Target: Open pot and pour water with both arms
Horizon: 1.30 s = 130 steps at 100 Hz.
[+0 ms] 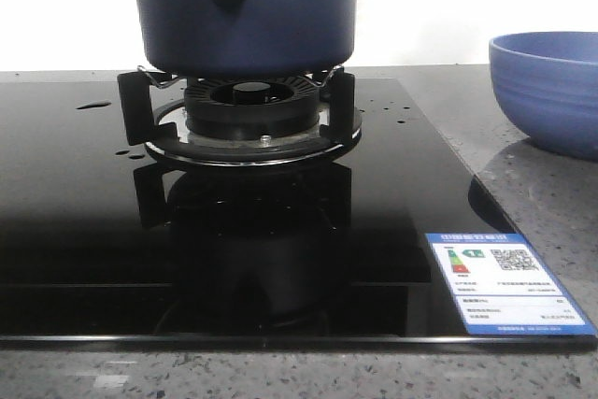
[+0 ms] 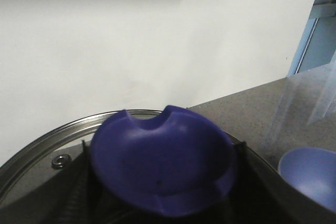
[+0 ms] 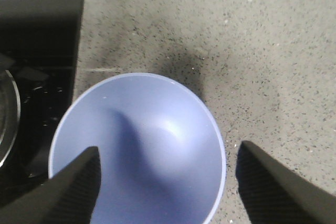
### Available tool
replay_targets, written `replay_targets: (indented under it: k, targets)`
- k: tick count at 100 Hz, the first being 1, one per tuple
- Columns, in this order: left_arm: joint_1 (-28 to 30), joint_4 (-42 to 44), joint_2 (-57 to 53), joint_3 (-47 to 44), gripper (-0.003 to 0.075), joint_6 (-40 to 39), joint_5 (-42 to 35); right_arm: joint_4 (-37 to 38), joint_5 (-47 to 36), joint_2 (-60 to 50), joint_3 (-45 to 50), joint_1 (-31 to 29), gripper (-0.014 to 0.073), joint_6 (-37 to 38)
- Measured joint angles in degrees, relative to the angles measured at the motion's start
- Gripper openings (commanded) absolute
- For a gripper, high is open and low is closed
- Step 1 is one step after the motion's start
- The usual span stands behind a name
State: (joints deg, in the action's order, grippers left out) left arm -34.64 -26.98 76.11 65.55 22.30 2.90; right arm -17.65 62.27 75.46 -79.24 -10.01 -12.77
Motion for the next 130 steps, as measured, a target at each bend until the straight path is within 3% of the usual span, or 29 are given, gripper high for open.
replay_targets:
  k: [40, 98, 103, 118, 130]
  targets:
    - [-2.25, 0.00, 7.42, 0.00, 0.0358, 0.00, -3.90, -0.22, 0.76, -3.46, 0.00, 0.00, 0.0487, -0.15]
    - [-2.25, -0.31, 7.53, 0.08, 0.0363, 0.00, -2.90, -0.22, 1.00, -3.46, 0.00, 0.00, 0.0487, -0.15]
    - [-2.25, -0.31, 7.53, 0.08, 0.0383, 0.00, -2.90, -0.22, 1.00, -3.46, 0.00, 0.00, 0.0487, -0.15]
    - [-2.25, -0.31, 7.53, 0.08, 0.0541, 0.00, -2.90, -0.22, 1.00, -3.46, 0.00, 0.00, 0.0486, -0.15]
    - [-2.25, -0.31, 7.53, 0.14, 0.0558, 0.00, -2.90, -0.22, 1.00, -3.46, 0.00, 0.00, 0.0486, -0.15]
